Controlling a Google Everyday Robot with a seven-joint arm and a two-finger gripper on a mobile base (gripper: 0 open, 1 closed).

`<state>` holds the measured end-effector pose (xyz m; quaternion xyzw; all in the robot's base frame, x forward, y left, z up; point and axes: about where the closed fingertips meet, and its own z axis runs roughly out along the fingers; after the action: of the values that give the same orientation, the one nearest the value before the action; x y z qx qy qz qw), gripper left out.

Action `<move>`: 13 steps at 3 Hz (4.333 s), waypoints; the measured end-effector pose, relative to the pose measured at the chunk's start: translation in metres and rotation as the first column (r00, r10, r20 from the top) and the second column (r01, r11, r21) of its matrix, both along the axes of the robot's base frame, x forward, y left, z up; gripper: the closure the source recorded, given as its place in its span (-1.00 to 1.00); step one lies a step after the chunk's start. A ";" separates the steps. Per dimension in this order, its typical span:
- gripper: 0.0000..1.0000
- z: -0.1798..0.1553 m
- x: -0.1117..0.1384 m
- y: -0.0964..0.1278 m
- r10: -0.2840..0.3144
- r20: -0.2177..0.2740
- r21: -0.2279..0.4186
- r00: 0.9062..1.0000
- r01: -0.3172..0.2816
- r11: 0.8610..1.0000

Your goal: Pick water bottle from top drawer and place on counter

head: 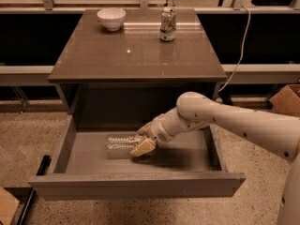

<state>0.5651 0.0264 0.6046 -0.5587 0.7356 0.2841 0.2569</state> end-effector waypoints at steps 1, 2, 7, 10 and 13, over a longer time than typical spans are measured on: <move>0.26 0.004 0.000 0.007 0.023 0.010 0.006 1.000 -0.023 1.000; 0.76 0.021 0.003 0.009 0.025 0.004 0.017 1.000 -0.025 1.000; 1.00 0.281 0.050 -0.042 0.150 0.338 -0.297 0.929 -0.046 0.954; 1.00 0.287 0.073 -0.074 -0.019 0.404 -0.308 0.915 0.156 0.938; 0.52 0.281 0.154 -0.142 -0.262 0.466 -0.240 0.845 0.406 0.882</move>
Offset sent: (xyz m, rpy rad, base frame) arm 0.0082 0.0072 0.0470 0.0322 0.0037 0.0167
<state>0.7194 -0.1158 0.8858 -0.5026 0.7867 -0.0195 0.3581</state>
